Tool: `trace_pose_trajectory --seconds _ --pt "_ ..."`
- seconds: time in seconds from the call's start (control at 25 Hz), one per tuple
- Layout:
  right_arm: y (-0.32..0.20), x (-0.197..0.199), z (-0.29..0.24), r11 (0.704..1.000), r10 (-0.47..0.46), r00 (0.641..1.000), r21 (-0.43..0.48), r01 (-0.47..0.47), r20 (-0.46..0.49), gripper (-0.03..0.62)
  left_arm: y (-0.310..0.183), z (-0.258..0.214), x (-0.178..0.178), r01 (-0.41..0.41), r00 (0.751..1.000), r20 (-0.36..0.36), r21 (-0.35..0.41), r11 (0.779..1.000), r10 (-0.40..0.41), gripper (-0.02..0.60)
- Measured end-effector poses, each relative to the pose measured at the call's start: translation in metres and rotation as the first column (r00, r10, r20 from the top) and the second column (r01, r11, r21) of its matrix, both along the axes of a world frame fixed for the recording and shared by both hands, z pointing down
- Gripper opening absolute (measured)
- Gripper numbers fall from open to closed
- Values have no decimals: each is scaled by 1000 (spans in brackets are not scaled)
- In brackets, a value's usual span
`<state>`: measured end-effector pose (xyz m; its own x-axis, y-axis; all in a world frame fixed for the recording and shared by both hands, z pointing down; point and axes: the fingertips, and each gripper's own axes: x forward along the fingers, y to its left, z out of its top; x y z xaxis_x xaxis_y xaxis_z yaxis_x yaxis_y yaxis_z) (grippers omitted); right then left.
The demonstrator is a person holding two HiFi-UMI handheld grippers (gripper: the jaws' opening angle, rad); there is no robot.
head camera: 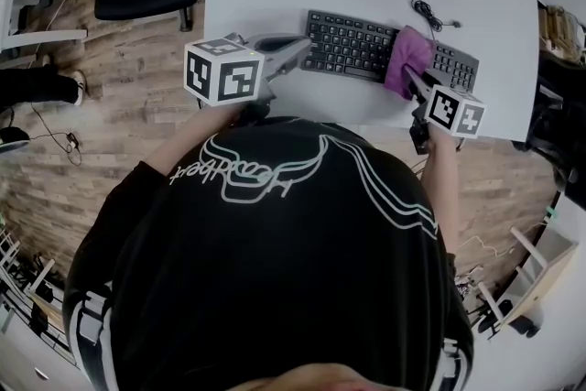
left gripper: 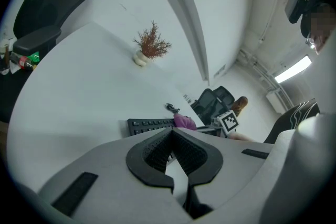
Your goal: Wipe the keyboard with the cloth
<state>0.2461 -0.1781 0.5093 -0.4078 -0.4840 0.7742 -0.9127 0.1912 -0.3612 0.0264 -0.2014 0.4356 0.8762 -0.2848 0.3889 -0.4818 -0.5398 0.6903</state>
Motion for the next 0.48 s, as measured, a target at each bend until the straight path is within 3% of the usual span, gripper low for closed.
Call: trace_pose_trajectory --seconds 0.2,0.48 --pt "-3 -13 -32 994 -35 999 103 39 -41 64 3 -4 -4 16 1000 2 8 1000 -16 5" --pt "-12 -60 -82 971 -121 991 215 107 55 63 4 -8 -6 35 999 -9 9 999 -35 5"
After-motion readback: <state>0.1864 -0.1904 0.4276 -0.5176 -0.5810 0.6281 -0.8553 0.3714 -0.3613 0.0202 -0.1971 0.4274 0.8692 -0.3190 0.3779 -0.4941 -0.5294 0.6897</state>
